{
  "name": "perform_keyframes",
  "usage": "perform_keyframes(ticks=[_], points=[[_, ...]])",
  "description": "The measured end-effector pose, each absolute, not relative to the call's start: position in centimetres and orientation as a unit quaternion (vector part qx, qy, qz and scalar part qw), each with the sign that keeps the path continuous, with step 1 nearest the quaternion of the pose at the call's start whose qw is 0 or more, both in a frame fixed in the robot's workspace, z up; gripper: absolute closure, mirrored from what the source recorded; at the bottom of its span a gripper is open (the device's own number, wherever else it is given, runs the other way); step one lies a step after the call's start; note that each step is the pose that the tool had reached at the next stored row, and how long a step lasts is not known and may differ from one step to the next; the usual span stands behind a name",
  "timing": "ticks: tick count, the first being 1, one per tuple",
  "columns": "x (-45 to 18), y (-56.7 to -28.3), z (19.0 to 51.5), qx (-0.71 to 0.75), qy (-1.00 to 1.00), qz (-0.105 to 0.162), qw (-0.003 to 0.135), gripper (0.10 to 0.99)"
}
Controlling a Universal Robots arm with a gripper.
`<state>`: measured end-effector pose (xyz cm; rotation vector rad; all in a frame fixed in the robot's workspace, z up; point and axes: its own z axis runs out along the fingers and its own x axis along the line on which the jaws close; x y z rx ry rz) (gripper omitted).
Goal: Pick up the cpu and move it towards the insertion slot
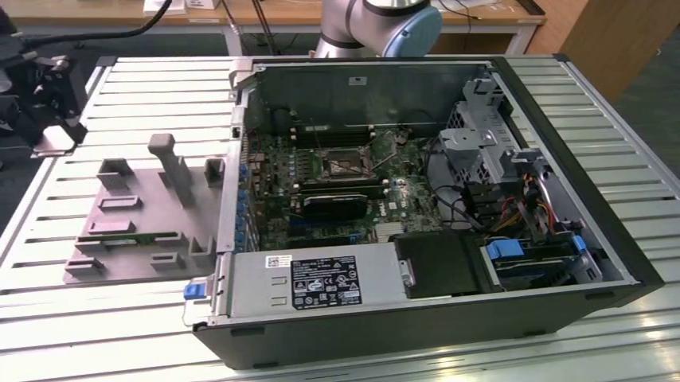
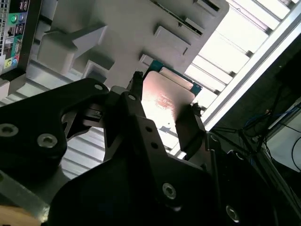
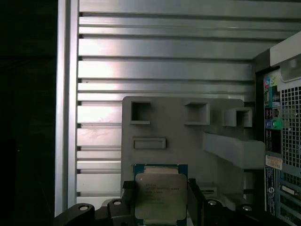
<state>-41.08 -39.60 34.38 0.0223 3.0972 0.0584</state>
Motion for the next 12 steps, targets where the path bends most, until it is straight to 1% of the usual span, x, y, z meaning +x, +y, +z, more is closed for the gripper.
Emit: perform_keyframes(ticks=[12], points=[[-41.1,-39.6,37.6,0.007,0.999,0.019,0.026,0.557]])
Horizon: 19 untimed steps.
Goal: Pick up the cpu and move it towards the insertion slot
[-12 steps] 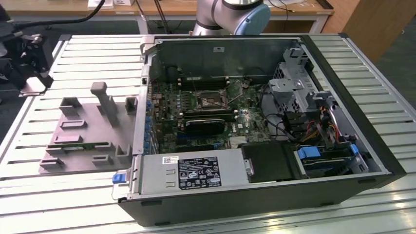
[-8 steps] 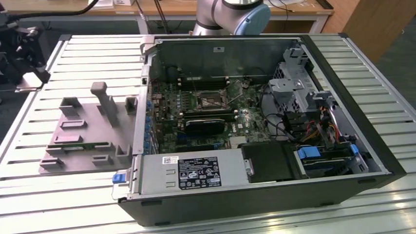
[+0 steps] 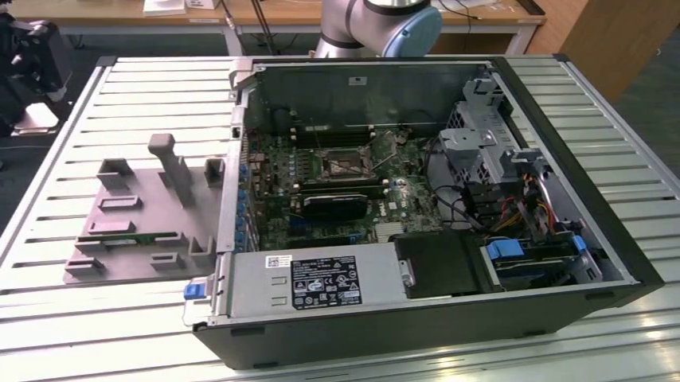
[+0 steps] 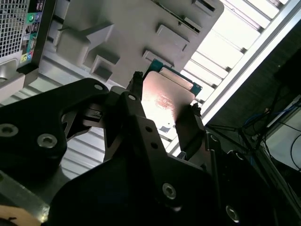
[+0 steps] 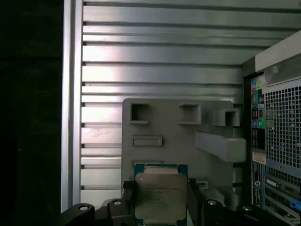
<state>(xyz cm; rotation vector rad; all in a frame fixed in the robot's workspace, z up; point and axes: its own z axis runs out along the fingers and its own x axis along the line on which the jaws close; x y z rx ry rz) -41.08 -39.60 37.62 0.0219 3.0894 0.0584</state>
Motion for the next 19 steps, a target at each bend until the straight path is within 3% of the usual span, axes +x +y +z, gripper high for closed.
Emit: perform_keyframes(ticks=[19], points=[[-39.4,-39.6,38.2,0.007,0.999,0.019,0.026,0.557]])
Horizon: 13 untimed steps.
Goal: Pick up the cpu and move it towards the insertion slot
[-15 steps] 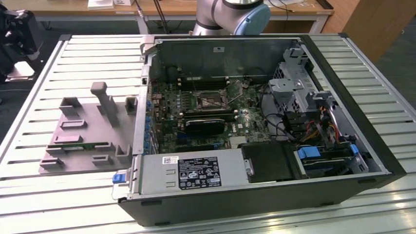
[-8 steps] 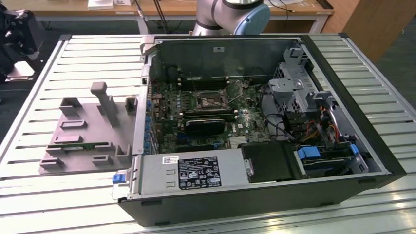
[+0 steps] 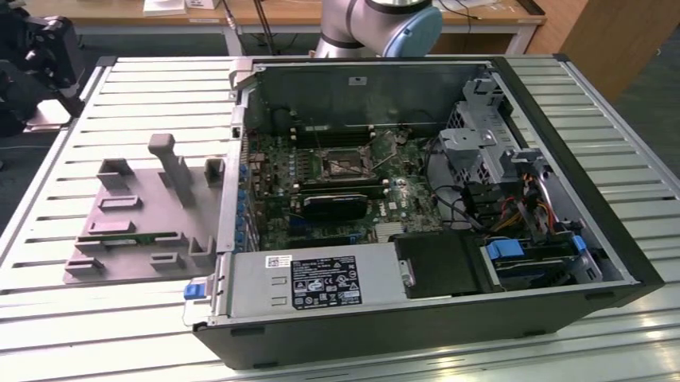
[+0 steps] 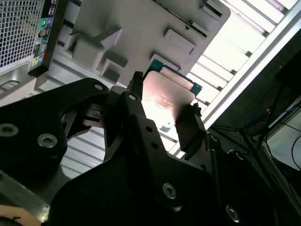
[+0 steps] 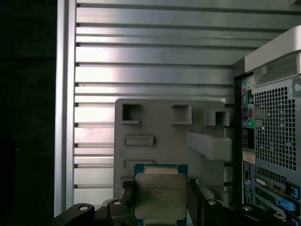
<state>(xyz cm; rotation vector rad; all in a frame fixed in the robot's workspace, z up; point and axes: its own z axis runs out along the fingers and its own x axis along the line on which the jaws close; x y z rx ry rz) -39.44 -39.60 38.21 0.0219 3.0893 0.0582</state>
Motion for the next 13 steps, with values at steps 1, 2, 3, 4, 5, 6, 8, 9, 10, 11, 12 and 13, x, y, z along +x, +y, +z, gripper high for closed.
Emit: perform_keyframes(ticks=[1,2,3,4,5,6,8,9,10,11,12,13], points=[[-39.1,-39.6,38.2,0.007,0.999,0.019,0.026,0.557],[-38.7,-39.6,38.2,0.007,0.999,0.019,0.025,0.557],[-38.3,-39.6,38.2,0.007,0.999,0.019,0.025,0.557],[-37.9,-39.6,38.2,0.007,0.999,0.019,0.025,0.557],[-37.5,-39.6,38.2,0.007,1.0,0.019,0.024,0.557],[-37.1,-39.6,38.2,0.007,1.0,0.019,0.024,0.557],[-36.2,-39.6,38.2,0.007,1.0,0.019,0.023,0.557],[-35.8,-39.6,38.2,0.007,1.0,0.019,0.023,0.557],[-35.4,-39.6,38.2,0.007,1.0,0.019,0.022,0.557],[-35.0,-39.6,38.2,0.007,1.0,0.019,0.022,0.557],[-34.6,-39.6,38.2,0.007,1.0,0.019,0.022,0.557],[-34.2,-39.6,38.2,0.007,1.0,0.019,0.021,0.557]])
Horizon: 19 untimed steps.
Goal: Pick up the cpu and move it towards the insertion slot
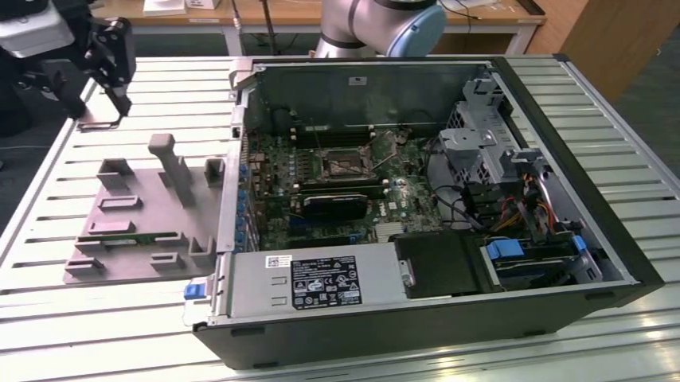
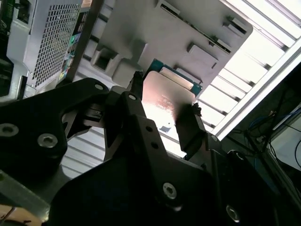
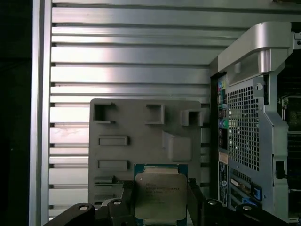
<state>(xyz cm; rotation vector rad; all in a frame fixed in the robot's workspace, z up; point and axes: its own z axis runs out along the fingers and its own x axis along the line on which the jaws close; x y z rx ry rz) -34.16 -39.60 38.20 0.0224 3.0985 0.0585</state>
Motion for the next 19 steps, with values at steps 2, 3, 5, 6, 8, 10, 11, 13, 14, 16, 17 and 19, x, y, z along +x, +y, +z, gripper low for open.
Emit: perform_keyframes(ticks=[2,3,5,6,8,10,11,13,14,16,17,19], points=[[-33.3,-39.6,38.2,0.007,1.0,0.019,0.02,0.557],[-32.8,-39.6,38.2,0.007,1.0,0.019,0.02,0.557],[-31.9,-39.6,38.2,0.007,1.0,0.019,0.019,0.557],[-31.5,-39.6,38.2,0.007,1.0,0.019,0.019,0.557],[-30.6,-39.6,38.2,0.007,1.0,0.019,0.018,0.557],[-29.7,-39.6,38.2,0.007,1.0,0.019,0.017,0.557],[-29.2,-39.6,38.2,0.007,1.0,0.019,0.017,0.557],[-28.3,-39.6,38.2,0.007,1.0,0.019,0.016,0.557],[-27.8,-39.6,38.2,0.007,1.0,0.019,0.016,0.557],[-26.9,-39.6,38.2,0.007,1.0,0.019,0.015,0.557],[-26.5,-39.6,38.2,0.007,1.0,0.019,0.014,0.557],[-25.6,-39.6,38.2,0.007,1.0,0.019,0.014,0.557]])
